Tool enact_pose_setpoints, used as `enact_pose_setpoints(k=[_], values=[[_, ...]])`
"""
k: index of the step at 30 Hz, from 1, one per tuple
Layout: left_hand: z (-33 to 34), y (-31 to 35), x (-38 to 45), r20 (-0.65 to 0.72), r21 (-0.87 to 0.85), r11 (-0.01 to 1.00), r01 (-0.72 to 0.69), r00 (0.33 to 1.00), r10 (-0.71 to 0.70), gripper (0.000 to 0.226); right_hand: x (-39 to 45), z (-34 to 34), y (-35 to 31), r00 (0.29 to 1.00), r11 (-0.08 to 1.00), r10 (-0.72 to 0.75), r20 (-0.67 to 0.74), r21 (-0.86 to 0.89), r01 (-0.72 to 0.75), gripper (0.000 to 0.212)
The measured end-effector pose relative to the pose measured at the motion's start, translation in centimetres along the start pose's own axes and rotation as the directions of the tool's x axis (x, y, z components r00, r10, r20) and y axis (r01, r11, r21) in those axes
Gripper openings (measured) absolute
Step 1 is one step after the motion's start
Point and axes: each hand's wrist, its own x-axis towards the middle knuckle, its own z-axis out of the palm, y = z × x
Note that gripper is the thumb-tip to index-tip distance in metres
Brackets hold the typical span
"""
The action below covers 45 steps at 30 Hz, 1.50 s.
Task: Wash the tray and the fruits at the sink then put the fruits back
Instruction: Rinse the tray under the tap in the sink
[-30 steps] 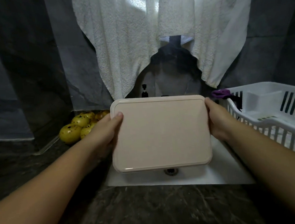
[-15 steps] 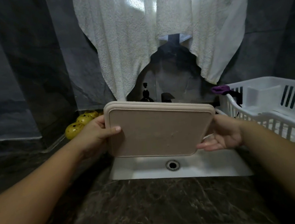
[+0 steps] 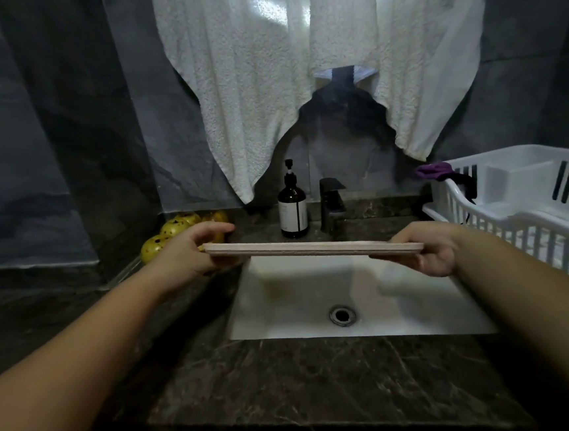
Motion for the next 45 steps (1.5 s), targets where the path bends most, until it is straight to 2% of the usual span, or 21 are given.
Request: enact_pose_setpoints(k=[3,5,7,9,10,11,12,14,20,26,30,36,38,40,43,44,45], values=[[-0.7,0.0,0.3,0.041,0.142,0.99,0.02,0.999,-0.026,0.078,0.2,0.0,-0.2,0.997,0.998,-0.059,-0.057,-0.03,0.057,0.027],[-1.2,-0.2,0.5,0.046,0.161,0.982,0.101,0.993,-0.11,0.089,0.5,0.1,-0.2,0.993,0.994,-0.09,-0.075,-0.062,0.085,0.026],[-1.4,-0.3,0.5,0.004,-0.014,0.97,0.245,0.97,-0.244,0.081,0.7,0.2,-0.2,0.991,0.991,-0.105,-0.087,-0.096,0.097,0.031],[-1.4,0.1,0.6,0.04,-0.299,0.841,0.451,0.886,-0.461,0.056,0.9,0.4,-0.2,0.989,0.988,-0.117,-0.093,-0.11,0.106,0.037],[-1.5,0.4,0.7,0.075,-0.379,0.77,0.512,0.847,-0.526,0.039,0.9,0.6,-0.2,0.988,0.988,-0.123,-0.092,-0.111,0.112,0.038],[-1.6,0.6,0.8,0.107,-0.423,0.72,0.55,0.819,-0.564,0.031,1.0,0.9,-0.1,0.988,0.986,-0.132,-0.084,-0.113,0.122,0.039],[-1.6,0.7,0.9,0.125,-0.441,0.695,0.569,0.805,-0.58,0.035,1.0,1.3,-0.1,0.987,0.984,-0.145,-0.071,-0.118,0.136,0.039],[-1.6,0.6,1.2,0.127,-0.439,0.687,0.579,0.797,-0.59,0.045,1.0,2.1,-0.1,0.986,0.979,-0.165,-0.036,-0.127,0.159,0.039],[-1.7,-0.4,1.0,0.021,-0.343,0.707,0.619,0.757,-0.653,0.028,1.1,4.1,-0.3,0.984,0.965,-0.17,0.049,-0.194,0.176,0.035],[-3.4,-1.3,0.8,-0.019,-0.397,0.712,0.579,0.77,-0.637,0.033,2.1,6.0,-0.3,0.981,0.953,-0.168,0.099,-0.239,0.188,0.038],[-4.9,-1.3,0.6,-0.016,-0.428,0.684,0.591,0.751,-0.66,0.037,3.1,6.9,-0.8,0.972,0.95,-0.18,0.149,-0.231,0.211,0.04],[-3.5,0.5,2.7,-0.059,-0.446,0.726,0.523,0.792,-0.607,0.034,4.6,6.3,-4.1,0.969,0.888,-0.246,0.009,-0.399,0.229,0.036],[-2.5,1.3,3.7,-0.098,-0.434,0.761,0.483,0.814,-0.573,0.031,4.5,6.1,-5.8,0.948,0.814,-0.31,-0.068,-0.534,0.228,0.034],[-1.8,1.7,4.8,-0.133,-0.409,0.79,0.457,0.827,-0.547,0.032,4.3,6.1,-8.1,0.885,0.631,-0.445,-0.137,-0.749,0.201,0.034],[-0.9,1.9,6.4,-0.133,-0.415,0.792,0.448,0.831,-0.54,0.031,4.3,6.1,-11.3,0.704,0.18,-0.706,-0.084,-0.982,0.064,0.05],[-0.6,1.8,6.9,-0.132,-0.423,0.789,0.446,0.831,-0.541,0.03,4.5,6.3,-12.2,0.637,0.025,-0.771,-0.014,-1.0,0.008,0.048],[-0.4,1.7,7.3,-0.129,-0.435,0.785,0.442,0.832,-0.54,0.028,4.9,6.5,-13.0,0.594,-0.081,-0.802,0.061,-0.997,-0.007,0.044]])
